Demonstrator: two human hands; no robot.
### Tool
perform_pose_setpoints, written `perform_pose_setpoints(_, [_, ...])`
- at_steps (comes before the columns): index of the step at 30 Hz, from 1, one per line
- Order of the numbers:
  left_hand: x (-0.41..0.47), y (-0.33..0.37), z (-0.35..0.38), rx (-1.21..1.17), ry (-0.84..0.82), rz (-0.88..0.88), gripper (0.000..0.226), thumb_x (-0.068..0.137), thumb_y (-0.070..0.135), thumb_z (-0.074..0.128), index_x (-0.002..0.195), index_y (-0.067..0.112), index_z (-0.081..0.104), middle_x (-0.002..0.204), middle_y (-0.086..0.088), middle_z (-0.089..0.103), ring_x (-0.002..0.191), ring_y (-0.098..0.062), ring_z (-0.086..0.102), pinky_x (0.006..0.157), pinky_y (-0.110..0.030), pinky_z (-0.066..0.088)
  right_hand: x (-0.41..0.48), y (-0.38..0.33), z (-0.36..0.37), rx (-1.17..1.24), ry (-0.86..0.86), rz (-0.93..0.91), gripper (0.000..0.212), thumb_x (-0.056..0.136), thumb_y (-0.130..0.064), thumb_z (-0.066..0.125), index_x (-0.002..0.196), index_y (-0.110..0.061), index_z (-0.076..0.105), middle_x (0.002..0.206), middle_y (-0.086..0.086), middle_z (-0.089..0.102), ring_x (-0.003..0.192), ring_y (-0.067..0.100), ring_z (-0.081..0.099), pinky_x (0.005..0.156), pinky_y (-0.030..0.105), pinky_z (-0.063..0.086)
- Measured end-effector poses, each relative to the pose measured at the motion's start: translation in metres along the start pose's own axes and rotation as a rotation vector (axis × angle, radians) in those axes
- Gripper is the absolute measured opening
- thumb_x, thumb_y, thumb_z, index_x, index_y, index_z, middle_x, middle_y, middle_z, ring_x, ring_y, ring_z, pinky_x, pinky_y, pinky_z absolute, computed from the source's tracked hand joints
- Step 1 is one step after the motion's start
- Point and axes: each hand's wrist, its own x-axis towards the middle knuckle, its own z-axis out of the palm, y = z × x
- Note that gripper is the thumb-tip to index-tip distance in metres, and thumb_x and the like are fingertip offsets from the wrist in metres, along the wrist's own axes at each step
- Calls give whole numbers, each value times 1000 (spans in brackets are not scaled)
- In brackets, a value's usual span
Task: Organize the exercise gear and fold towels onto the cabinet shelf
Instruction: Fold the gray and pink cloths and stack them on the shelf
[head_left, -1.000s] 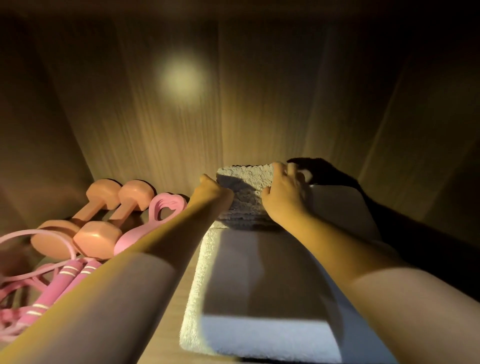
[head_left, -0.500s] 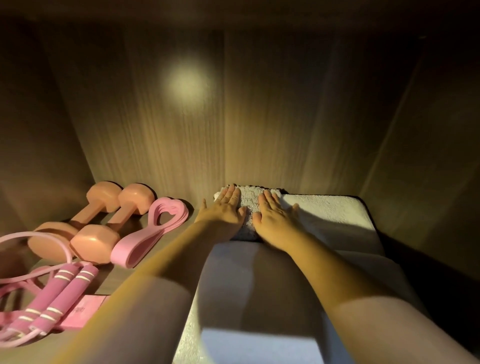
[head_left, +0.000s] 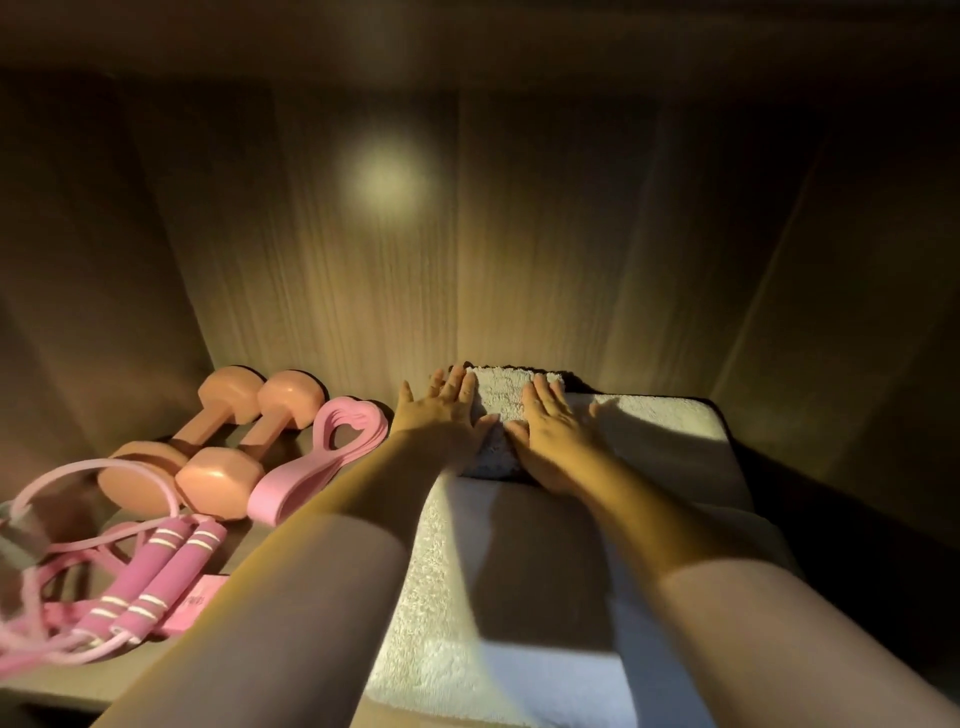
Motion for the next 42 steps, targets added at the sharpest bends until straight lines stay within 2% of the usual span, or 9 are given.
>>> perform_pose_setpoints(6, [-44, 0, -41, 24, 61, -5, 71, 100, 56, 15, 155, 17, -8, 161, -4, -15, 149, -22, -9, 119, -52, -1, -60, 9, -32, 28, 129, 1, 65, 102, -53, 16, 155, -21, -6, 162, -2, -14, 149, 20, -15, 117, 55, -3])
perform_pose_setpoints(12, [-158, 25, -72, 36, 26, -12, 67, 102, 51, 17, 155, 17, -7, 162, -4, -15, 150, -24, -10, 118, -52, 0, -171, -2, -70, -82, 18, -6, 64, 103, -50, 16, 155, -20, -3, 162, -2, -14, 149, 18, -15, 117, 55, -8])
perform_pose_setpoints(17, [-280, 51, -79, -11, 119, 95, 67, 102, 49, 25, 155, 13, 6, 164, -6, -2, 150, -24, -2, 120, -54, 7, -291, -6, -83, -110, 75, -33, 65, 102, -50, 22, 156, -16, 7, 164, 1, 1, 150, 23, -1, 117, 57, 6])
perform_pose_setpoints(22, [-408, 71, -42, -122, 134, 140, 65, 102, 47, 29, 156, 15, 10, 164, -2, -1, 150, -21, -3, 119, -51, 7, -414, -15, -41, 80, 57, -92, 65, 102, -50, 27, 155, -18, 7, 164, 0, 1, 150, 21, -4, 119, 53, 2])
perform_pose_setpoints(26, [-494, 82, 7, -240, 40, 82, 65, 102, 47, 33, 156, 18, 11, 164, 1, 2, 150, -17, -2, 120, -49, 7, -497, -19, 7, 287, -28, -48, 65, 102, -50, 30, 156, -20, 10, 164, -1, 4, 150, 18, -4, 118, 50, 3])
perform_pose_setpoints(34, [-578, 103, 89, -434, -98, 16, 63, 101, 48, 31, 155, 21, 13, 164, 5, 3, 150, -12, -3, 120, -47, 2, -591, -39, 104, 428, -145, 25, 64, 100, -51, 33, 155, -24, 14, 163, -4, 8, 150, 14, 0, 118, 49, 3])
perform_pose_setpoints(37, [-590, 109, 106, -504, -169, -16, 57, 103, 43, 31, 154, 20, 20, 163, 3, 12, 149, -13, 5, 122, -45, 10, -602, -49, 134, 457, -242, 34, 62, 101, -49, 32, 155, -22, 16, 163, -3, 12, 150, 15, 2, 120, 49, 8])
perform_pose_setpoints(39, [-597, 111, 114, -560, -212, -45, 52, 103, 39, 34, 151, 21, 29, 158, 1, 29, 146, -15, 21, 120, -44, 19, -606, -51, 147, 473, -279, 46, 57, 102, -44, 35, 153, -21, 23, 161, -3, 19, 150, 15, 5, 120, 50, 9])
perform_pose_setpoints(42, [-600, 109, 119, -615, -158, -75, 40, 99, 33, 43, 138, 22, 48, 134, 2, 56, 124, -15, 47, 108, -39, 37, -606, -52, 154, 491, -208, 68, 44, 101, -32, 43, 144, -21, 44, 150, -1, 41, 142, 18, 27, 118, 48, 18])
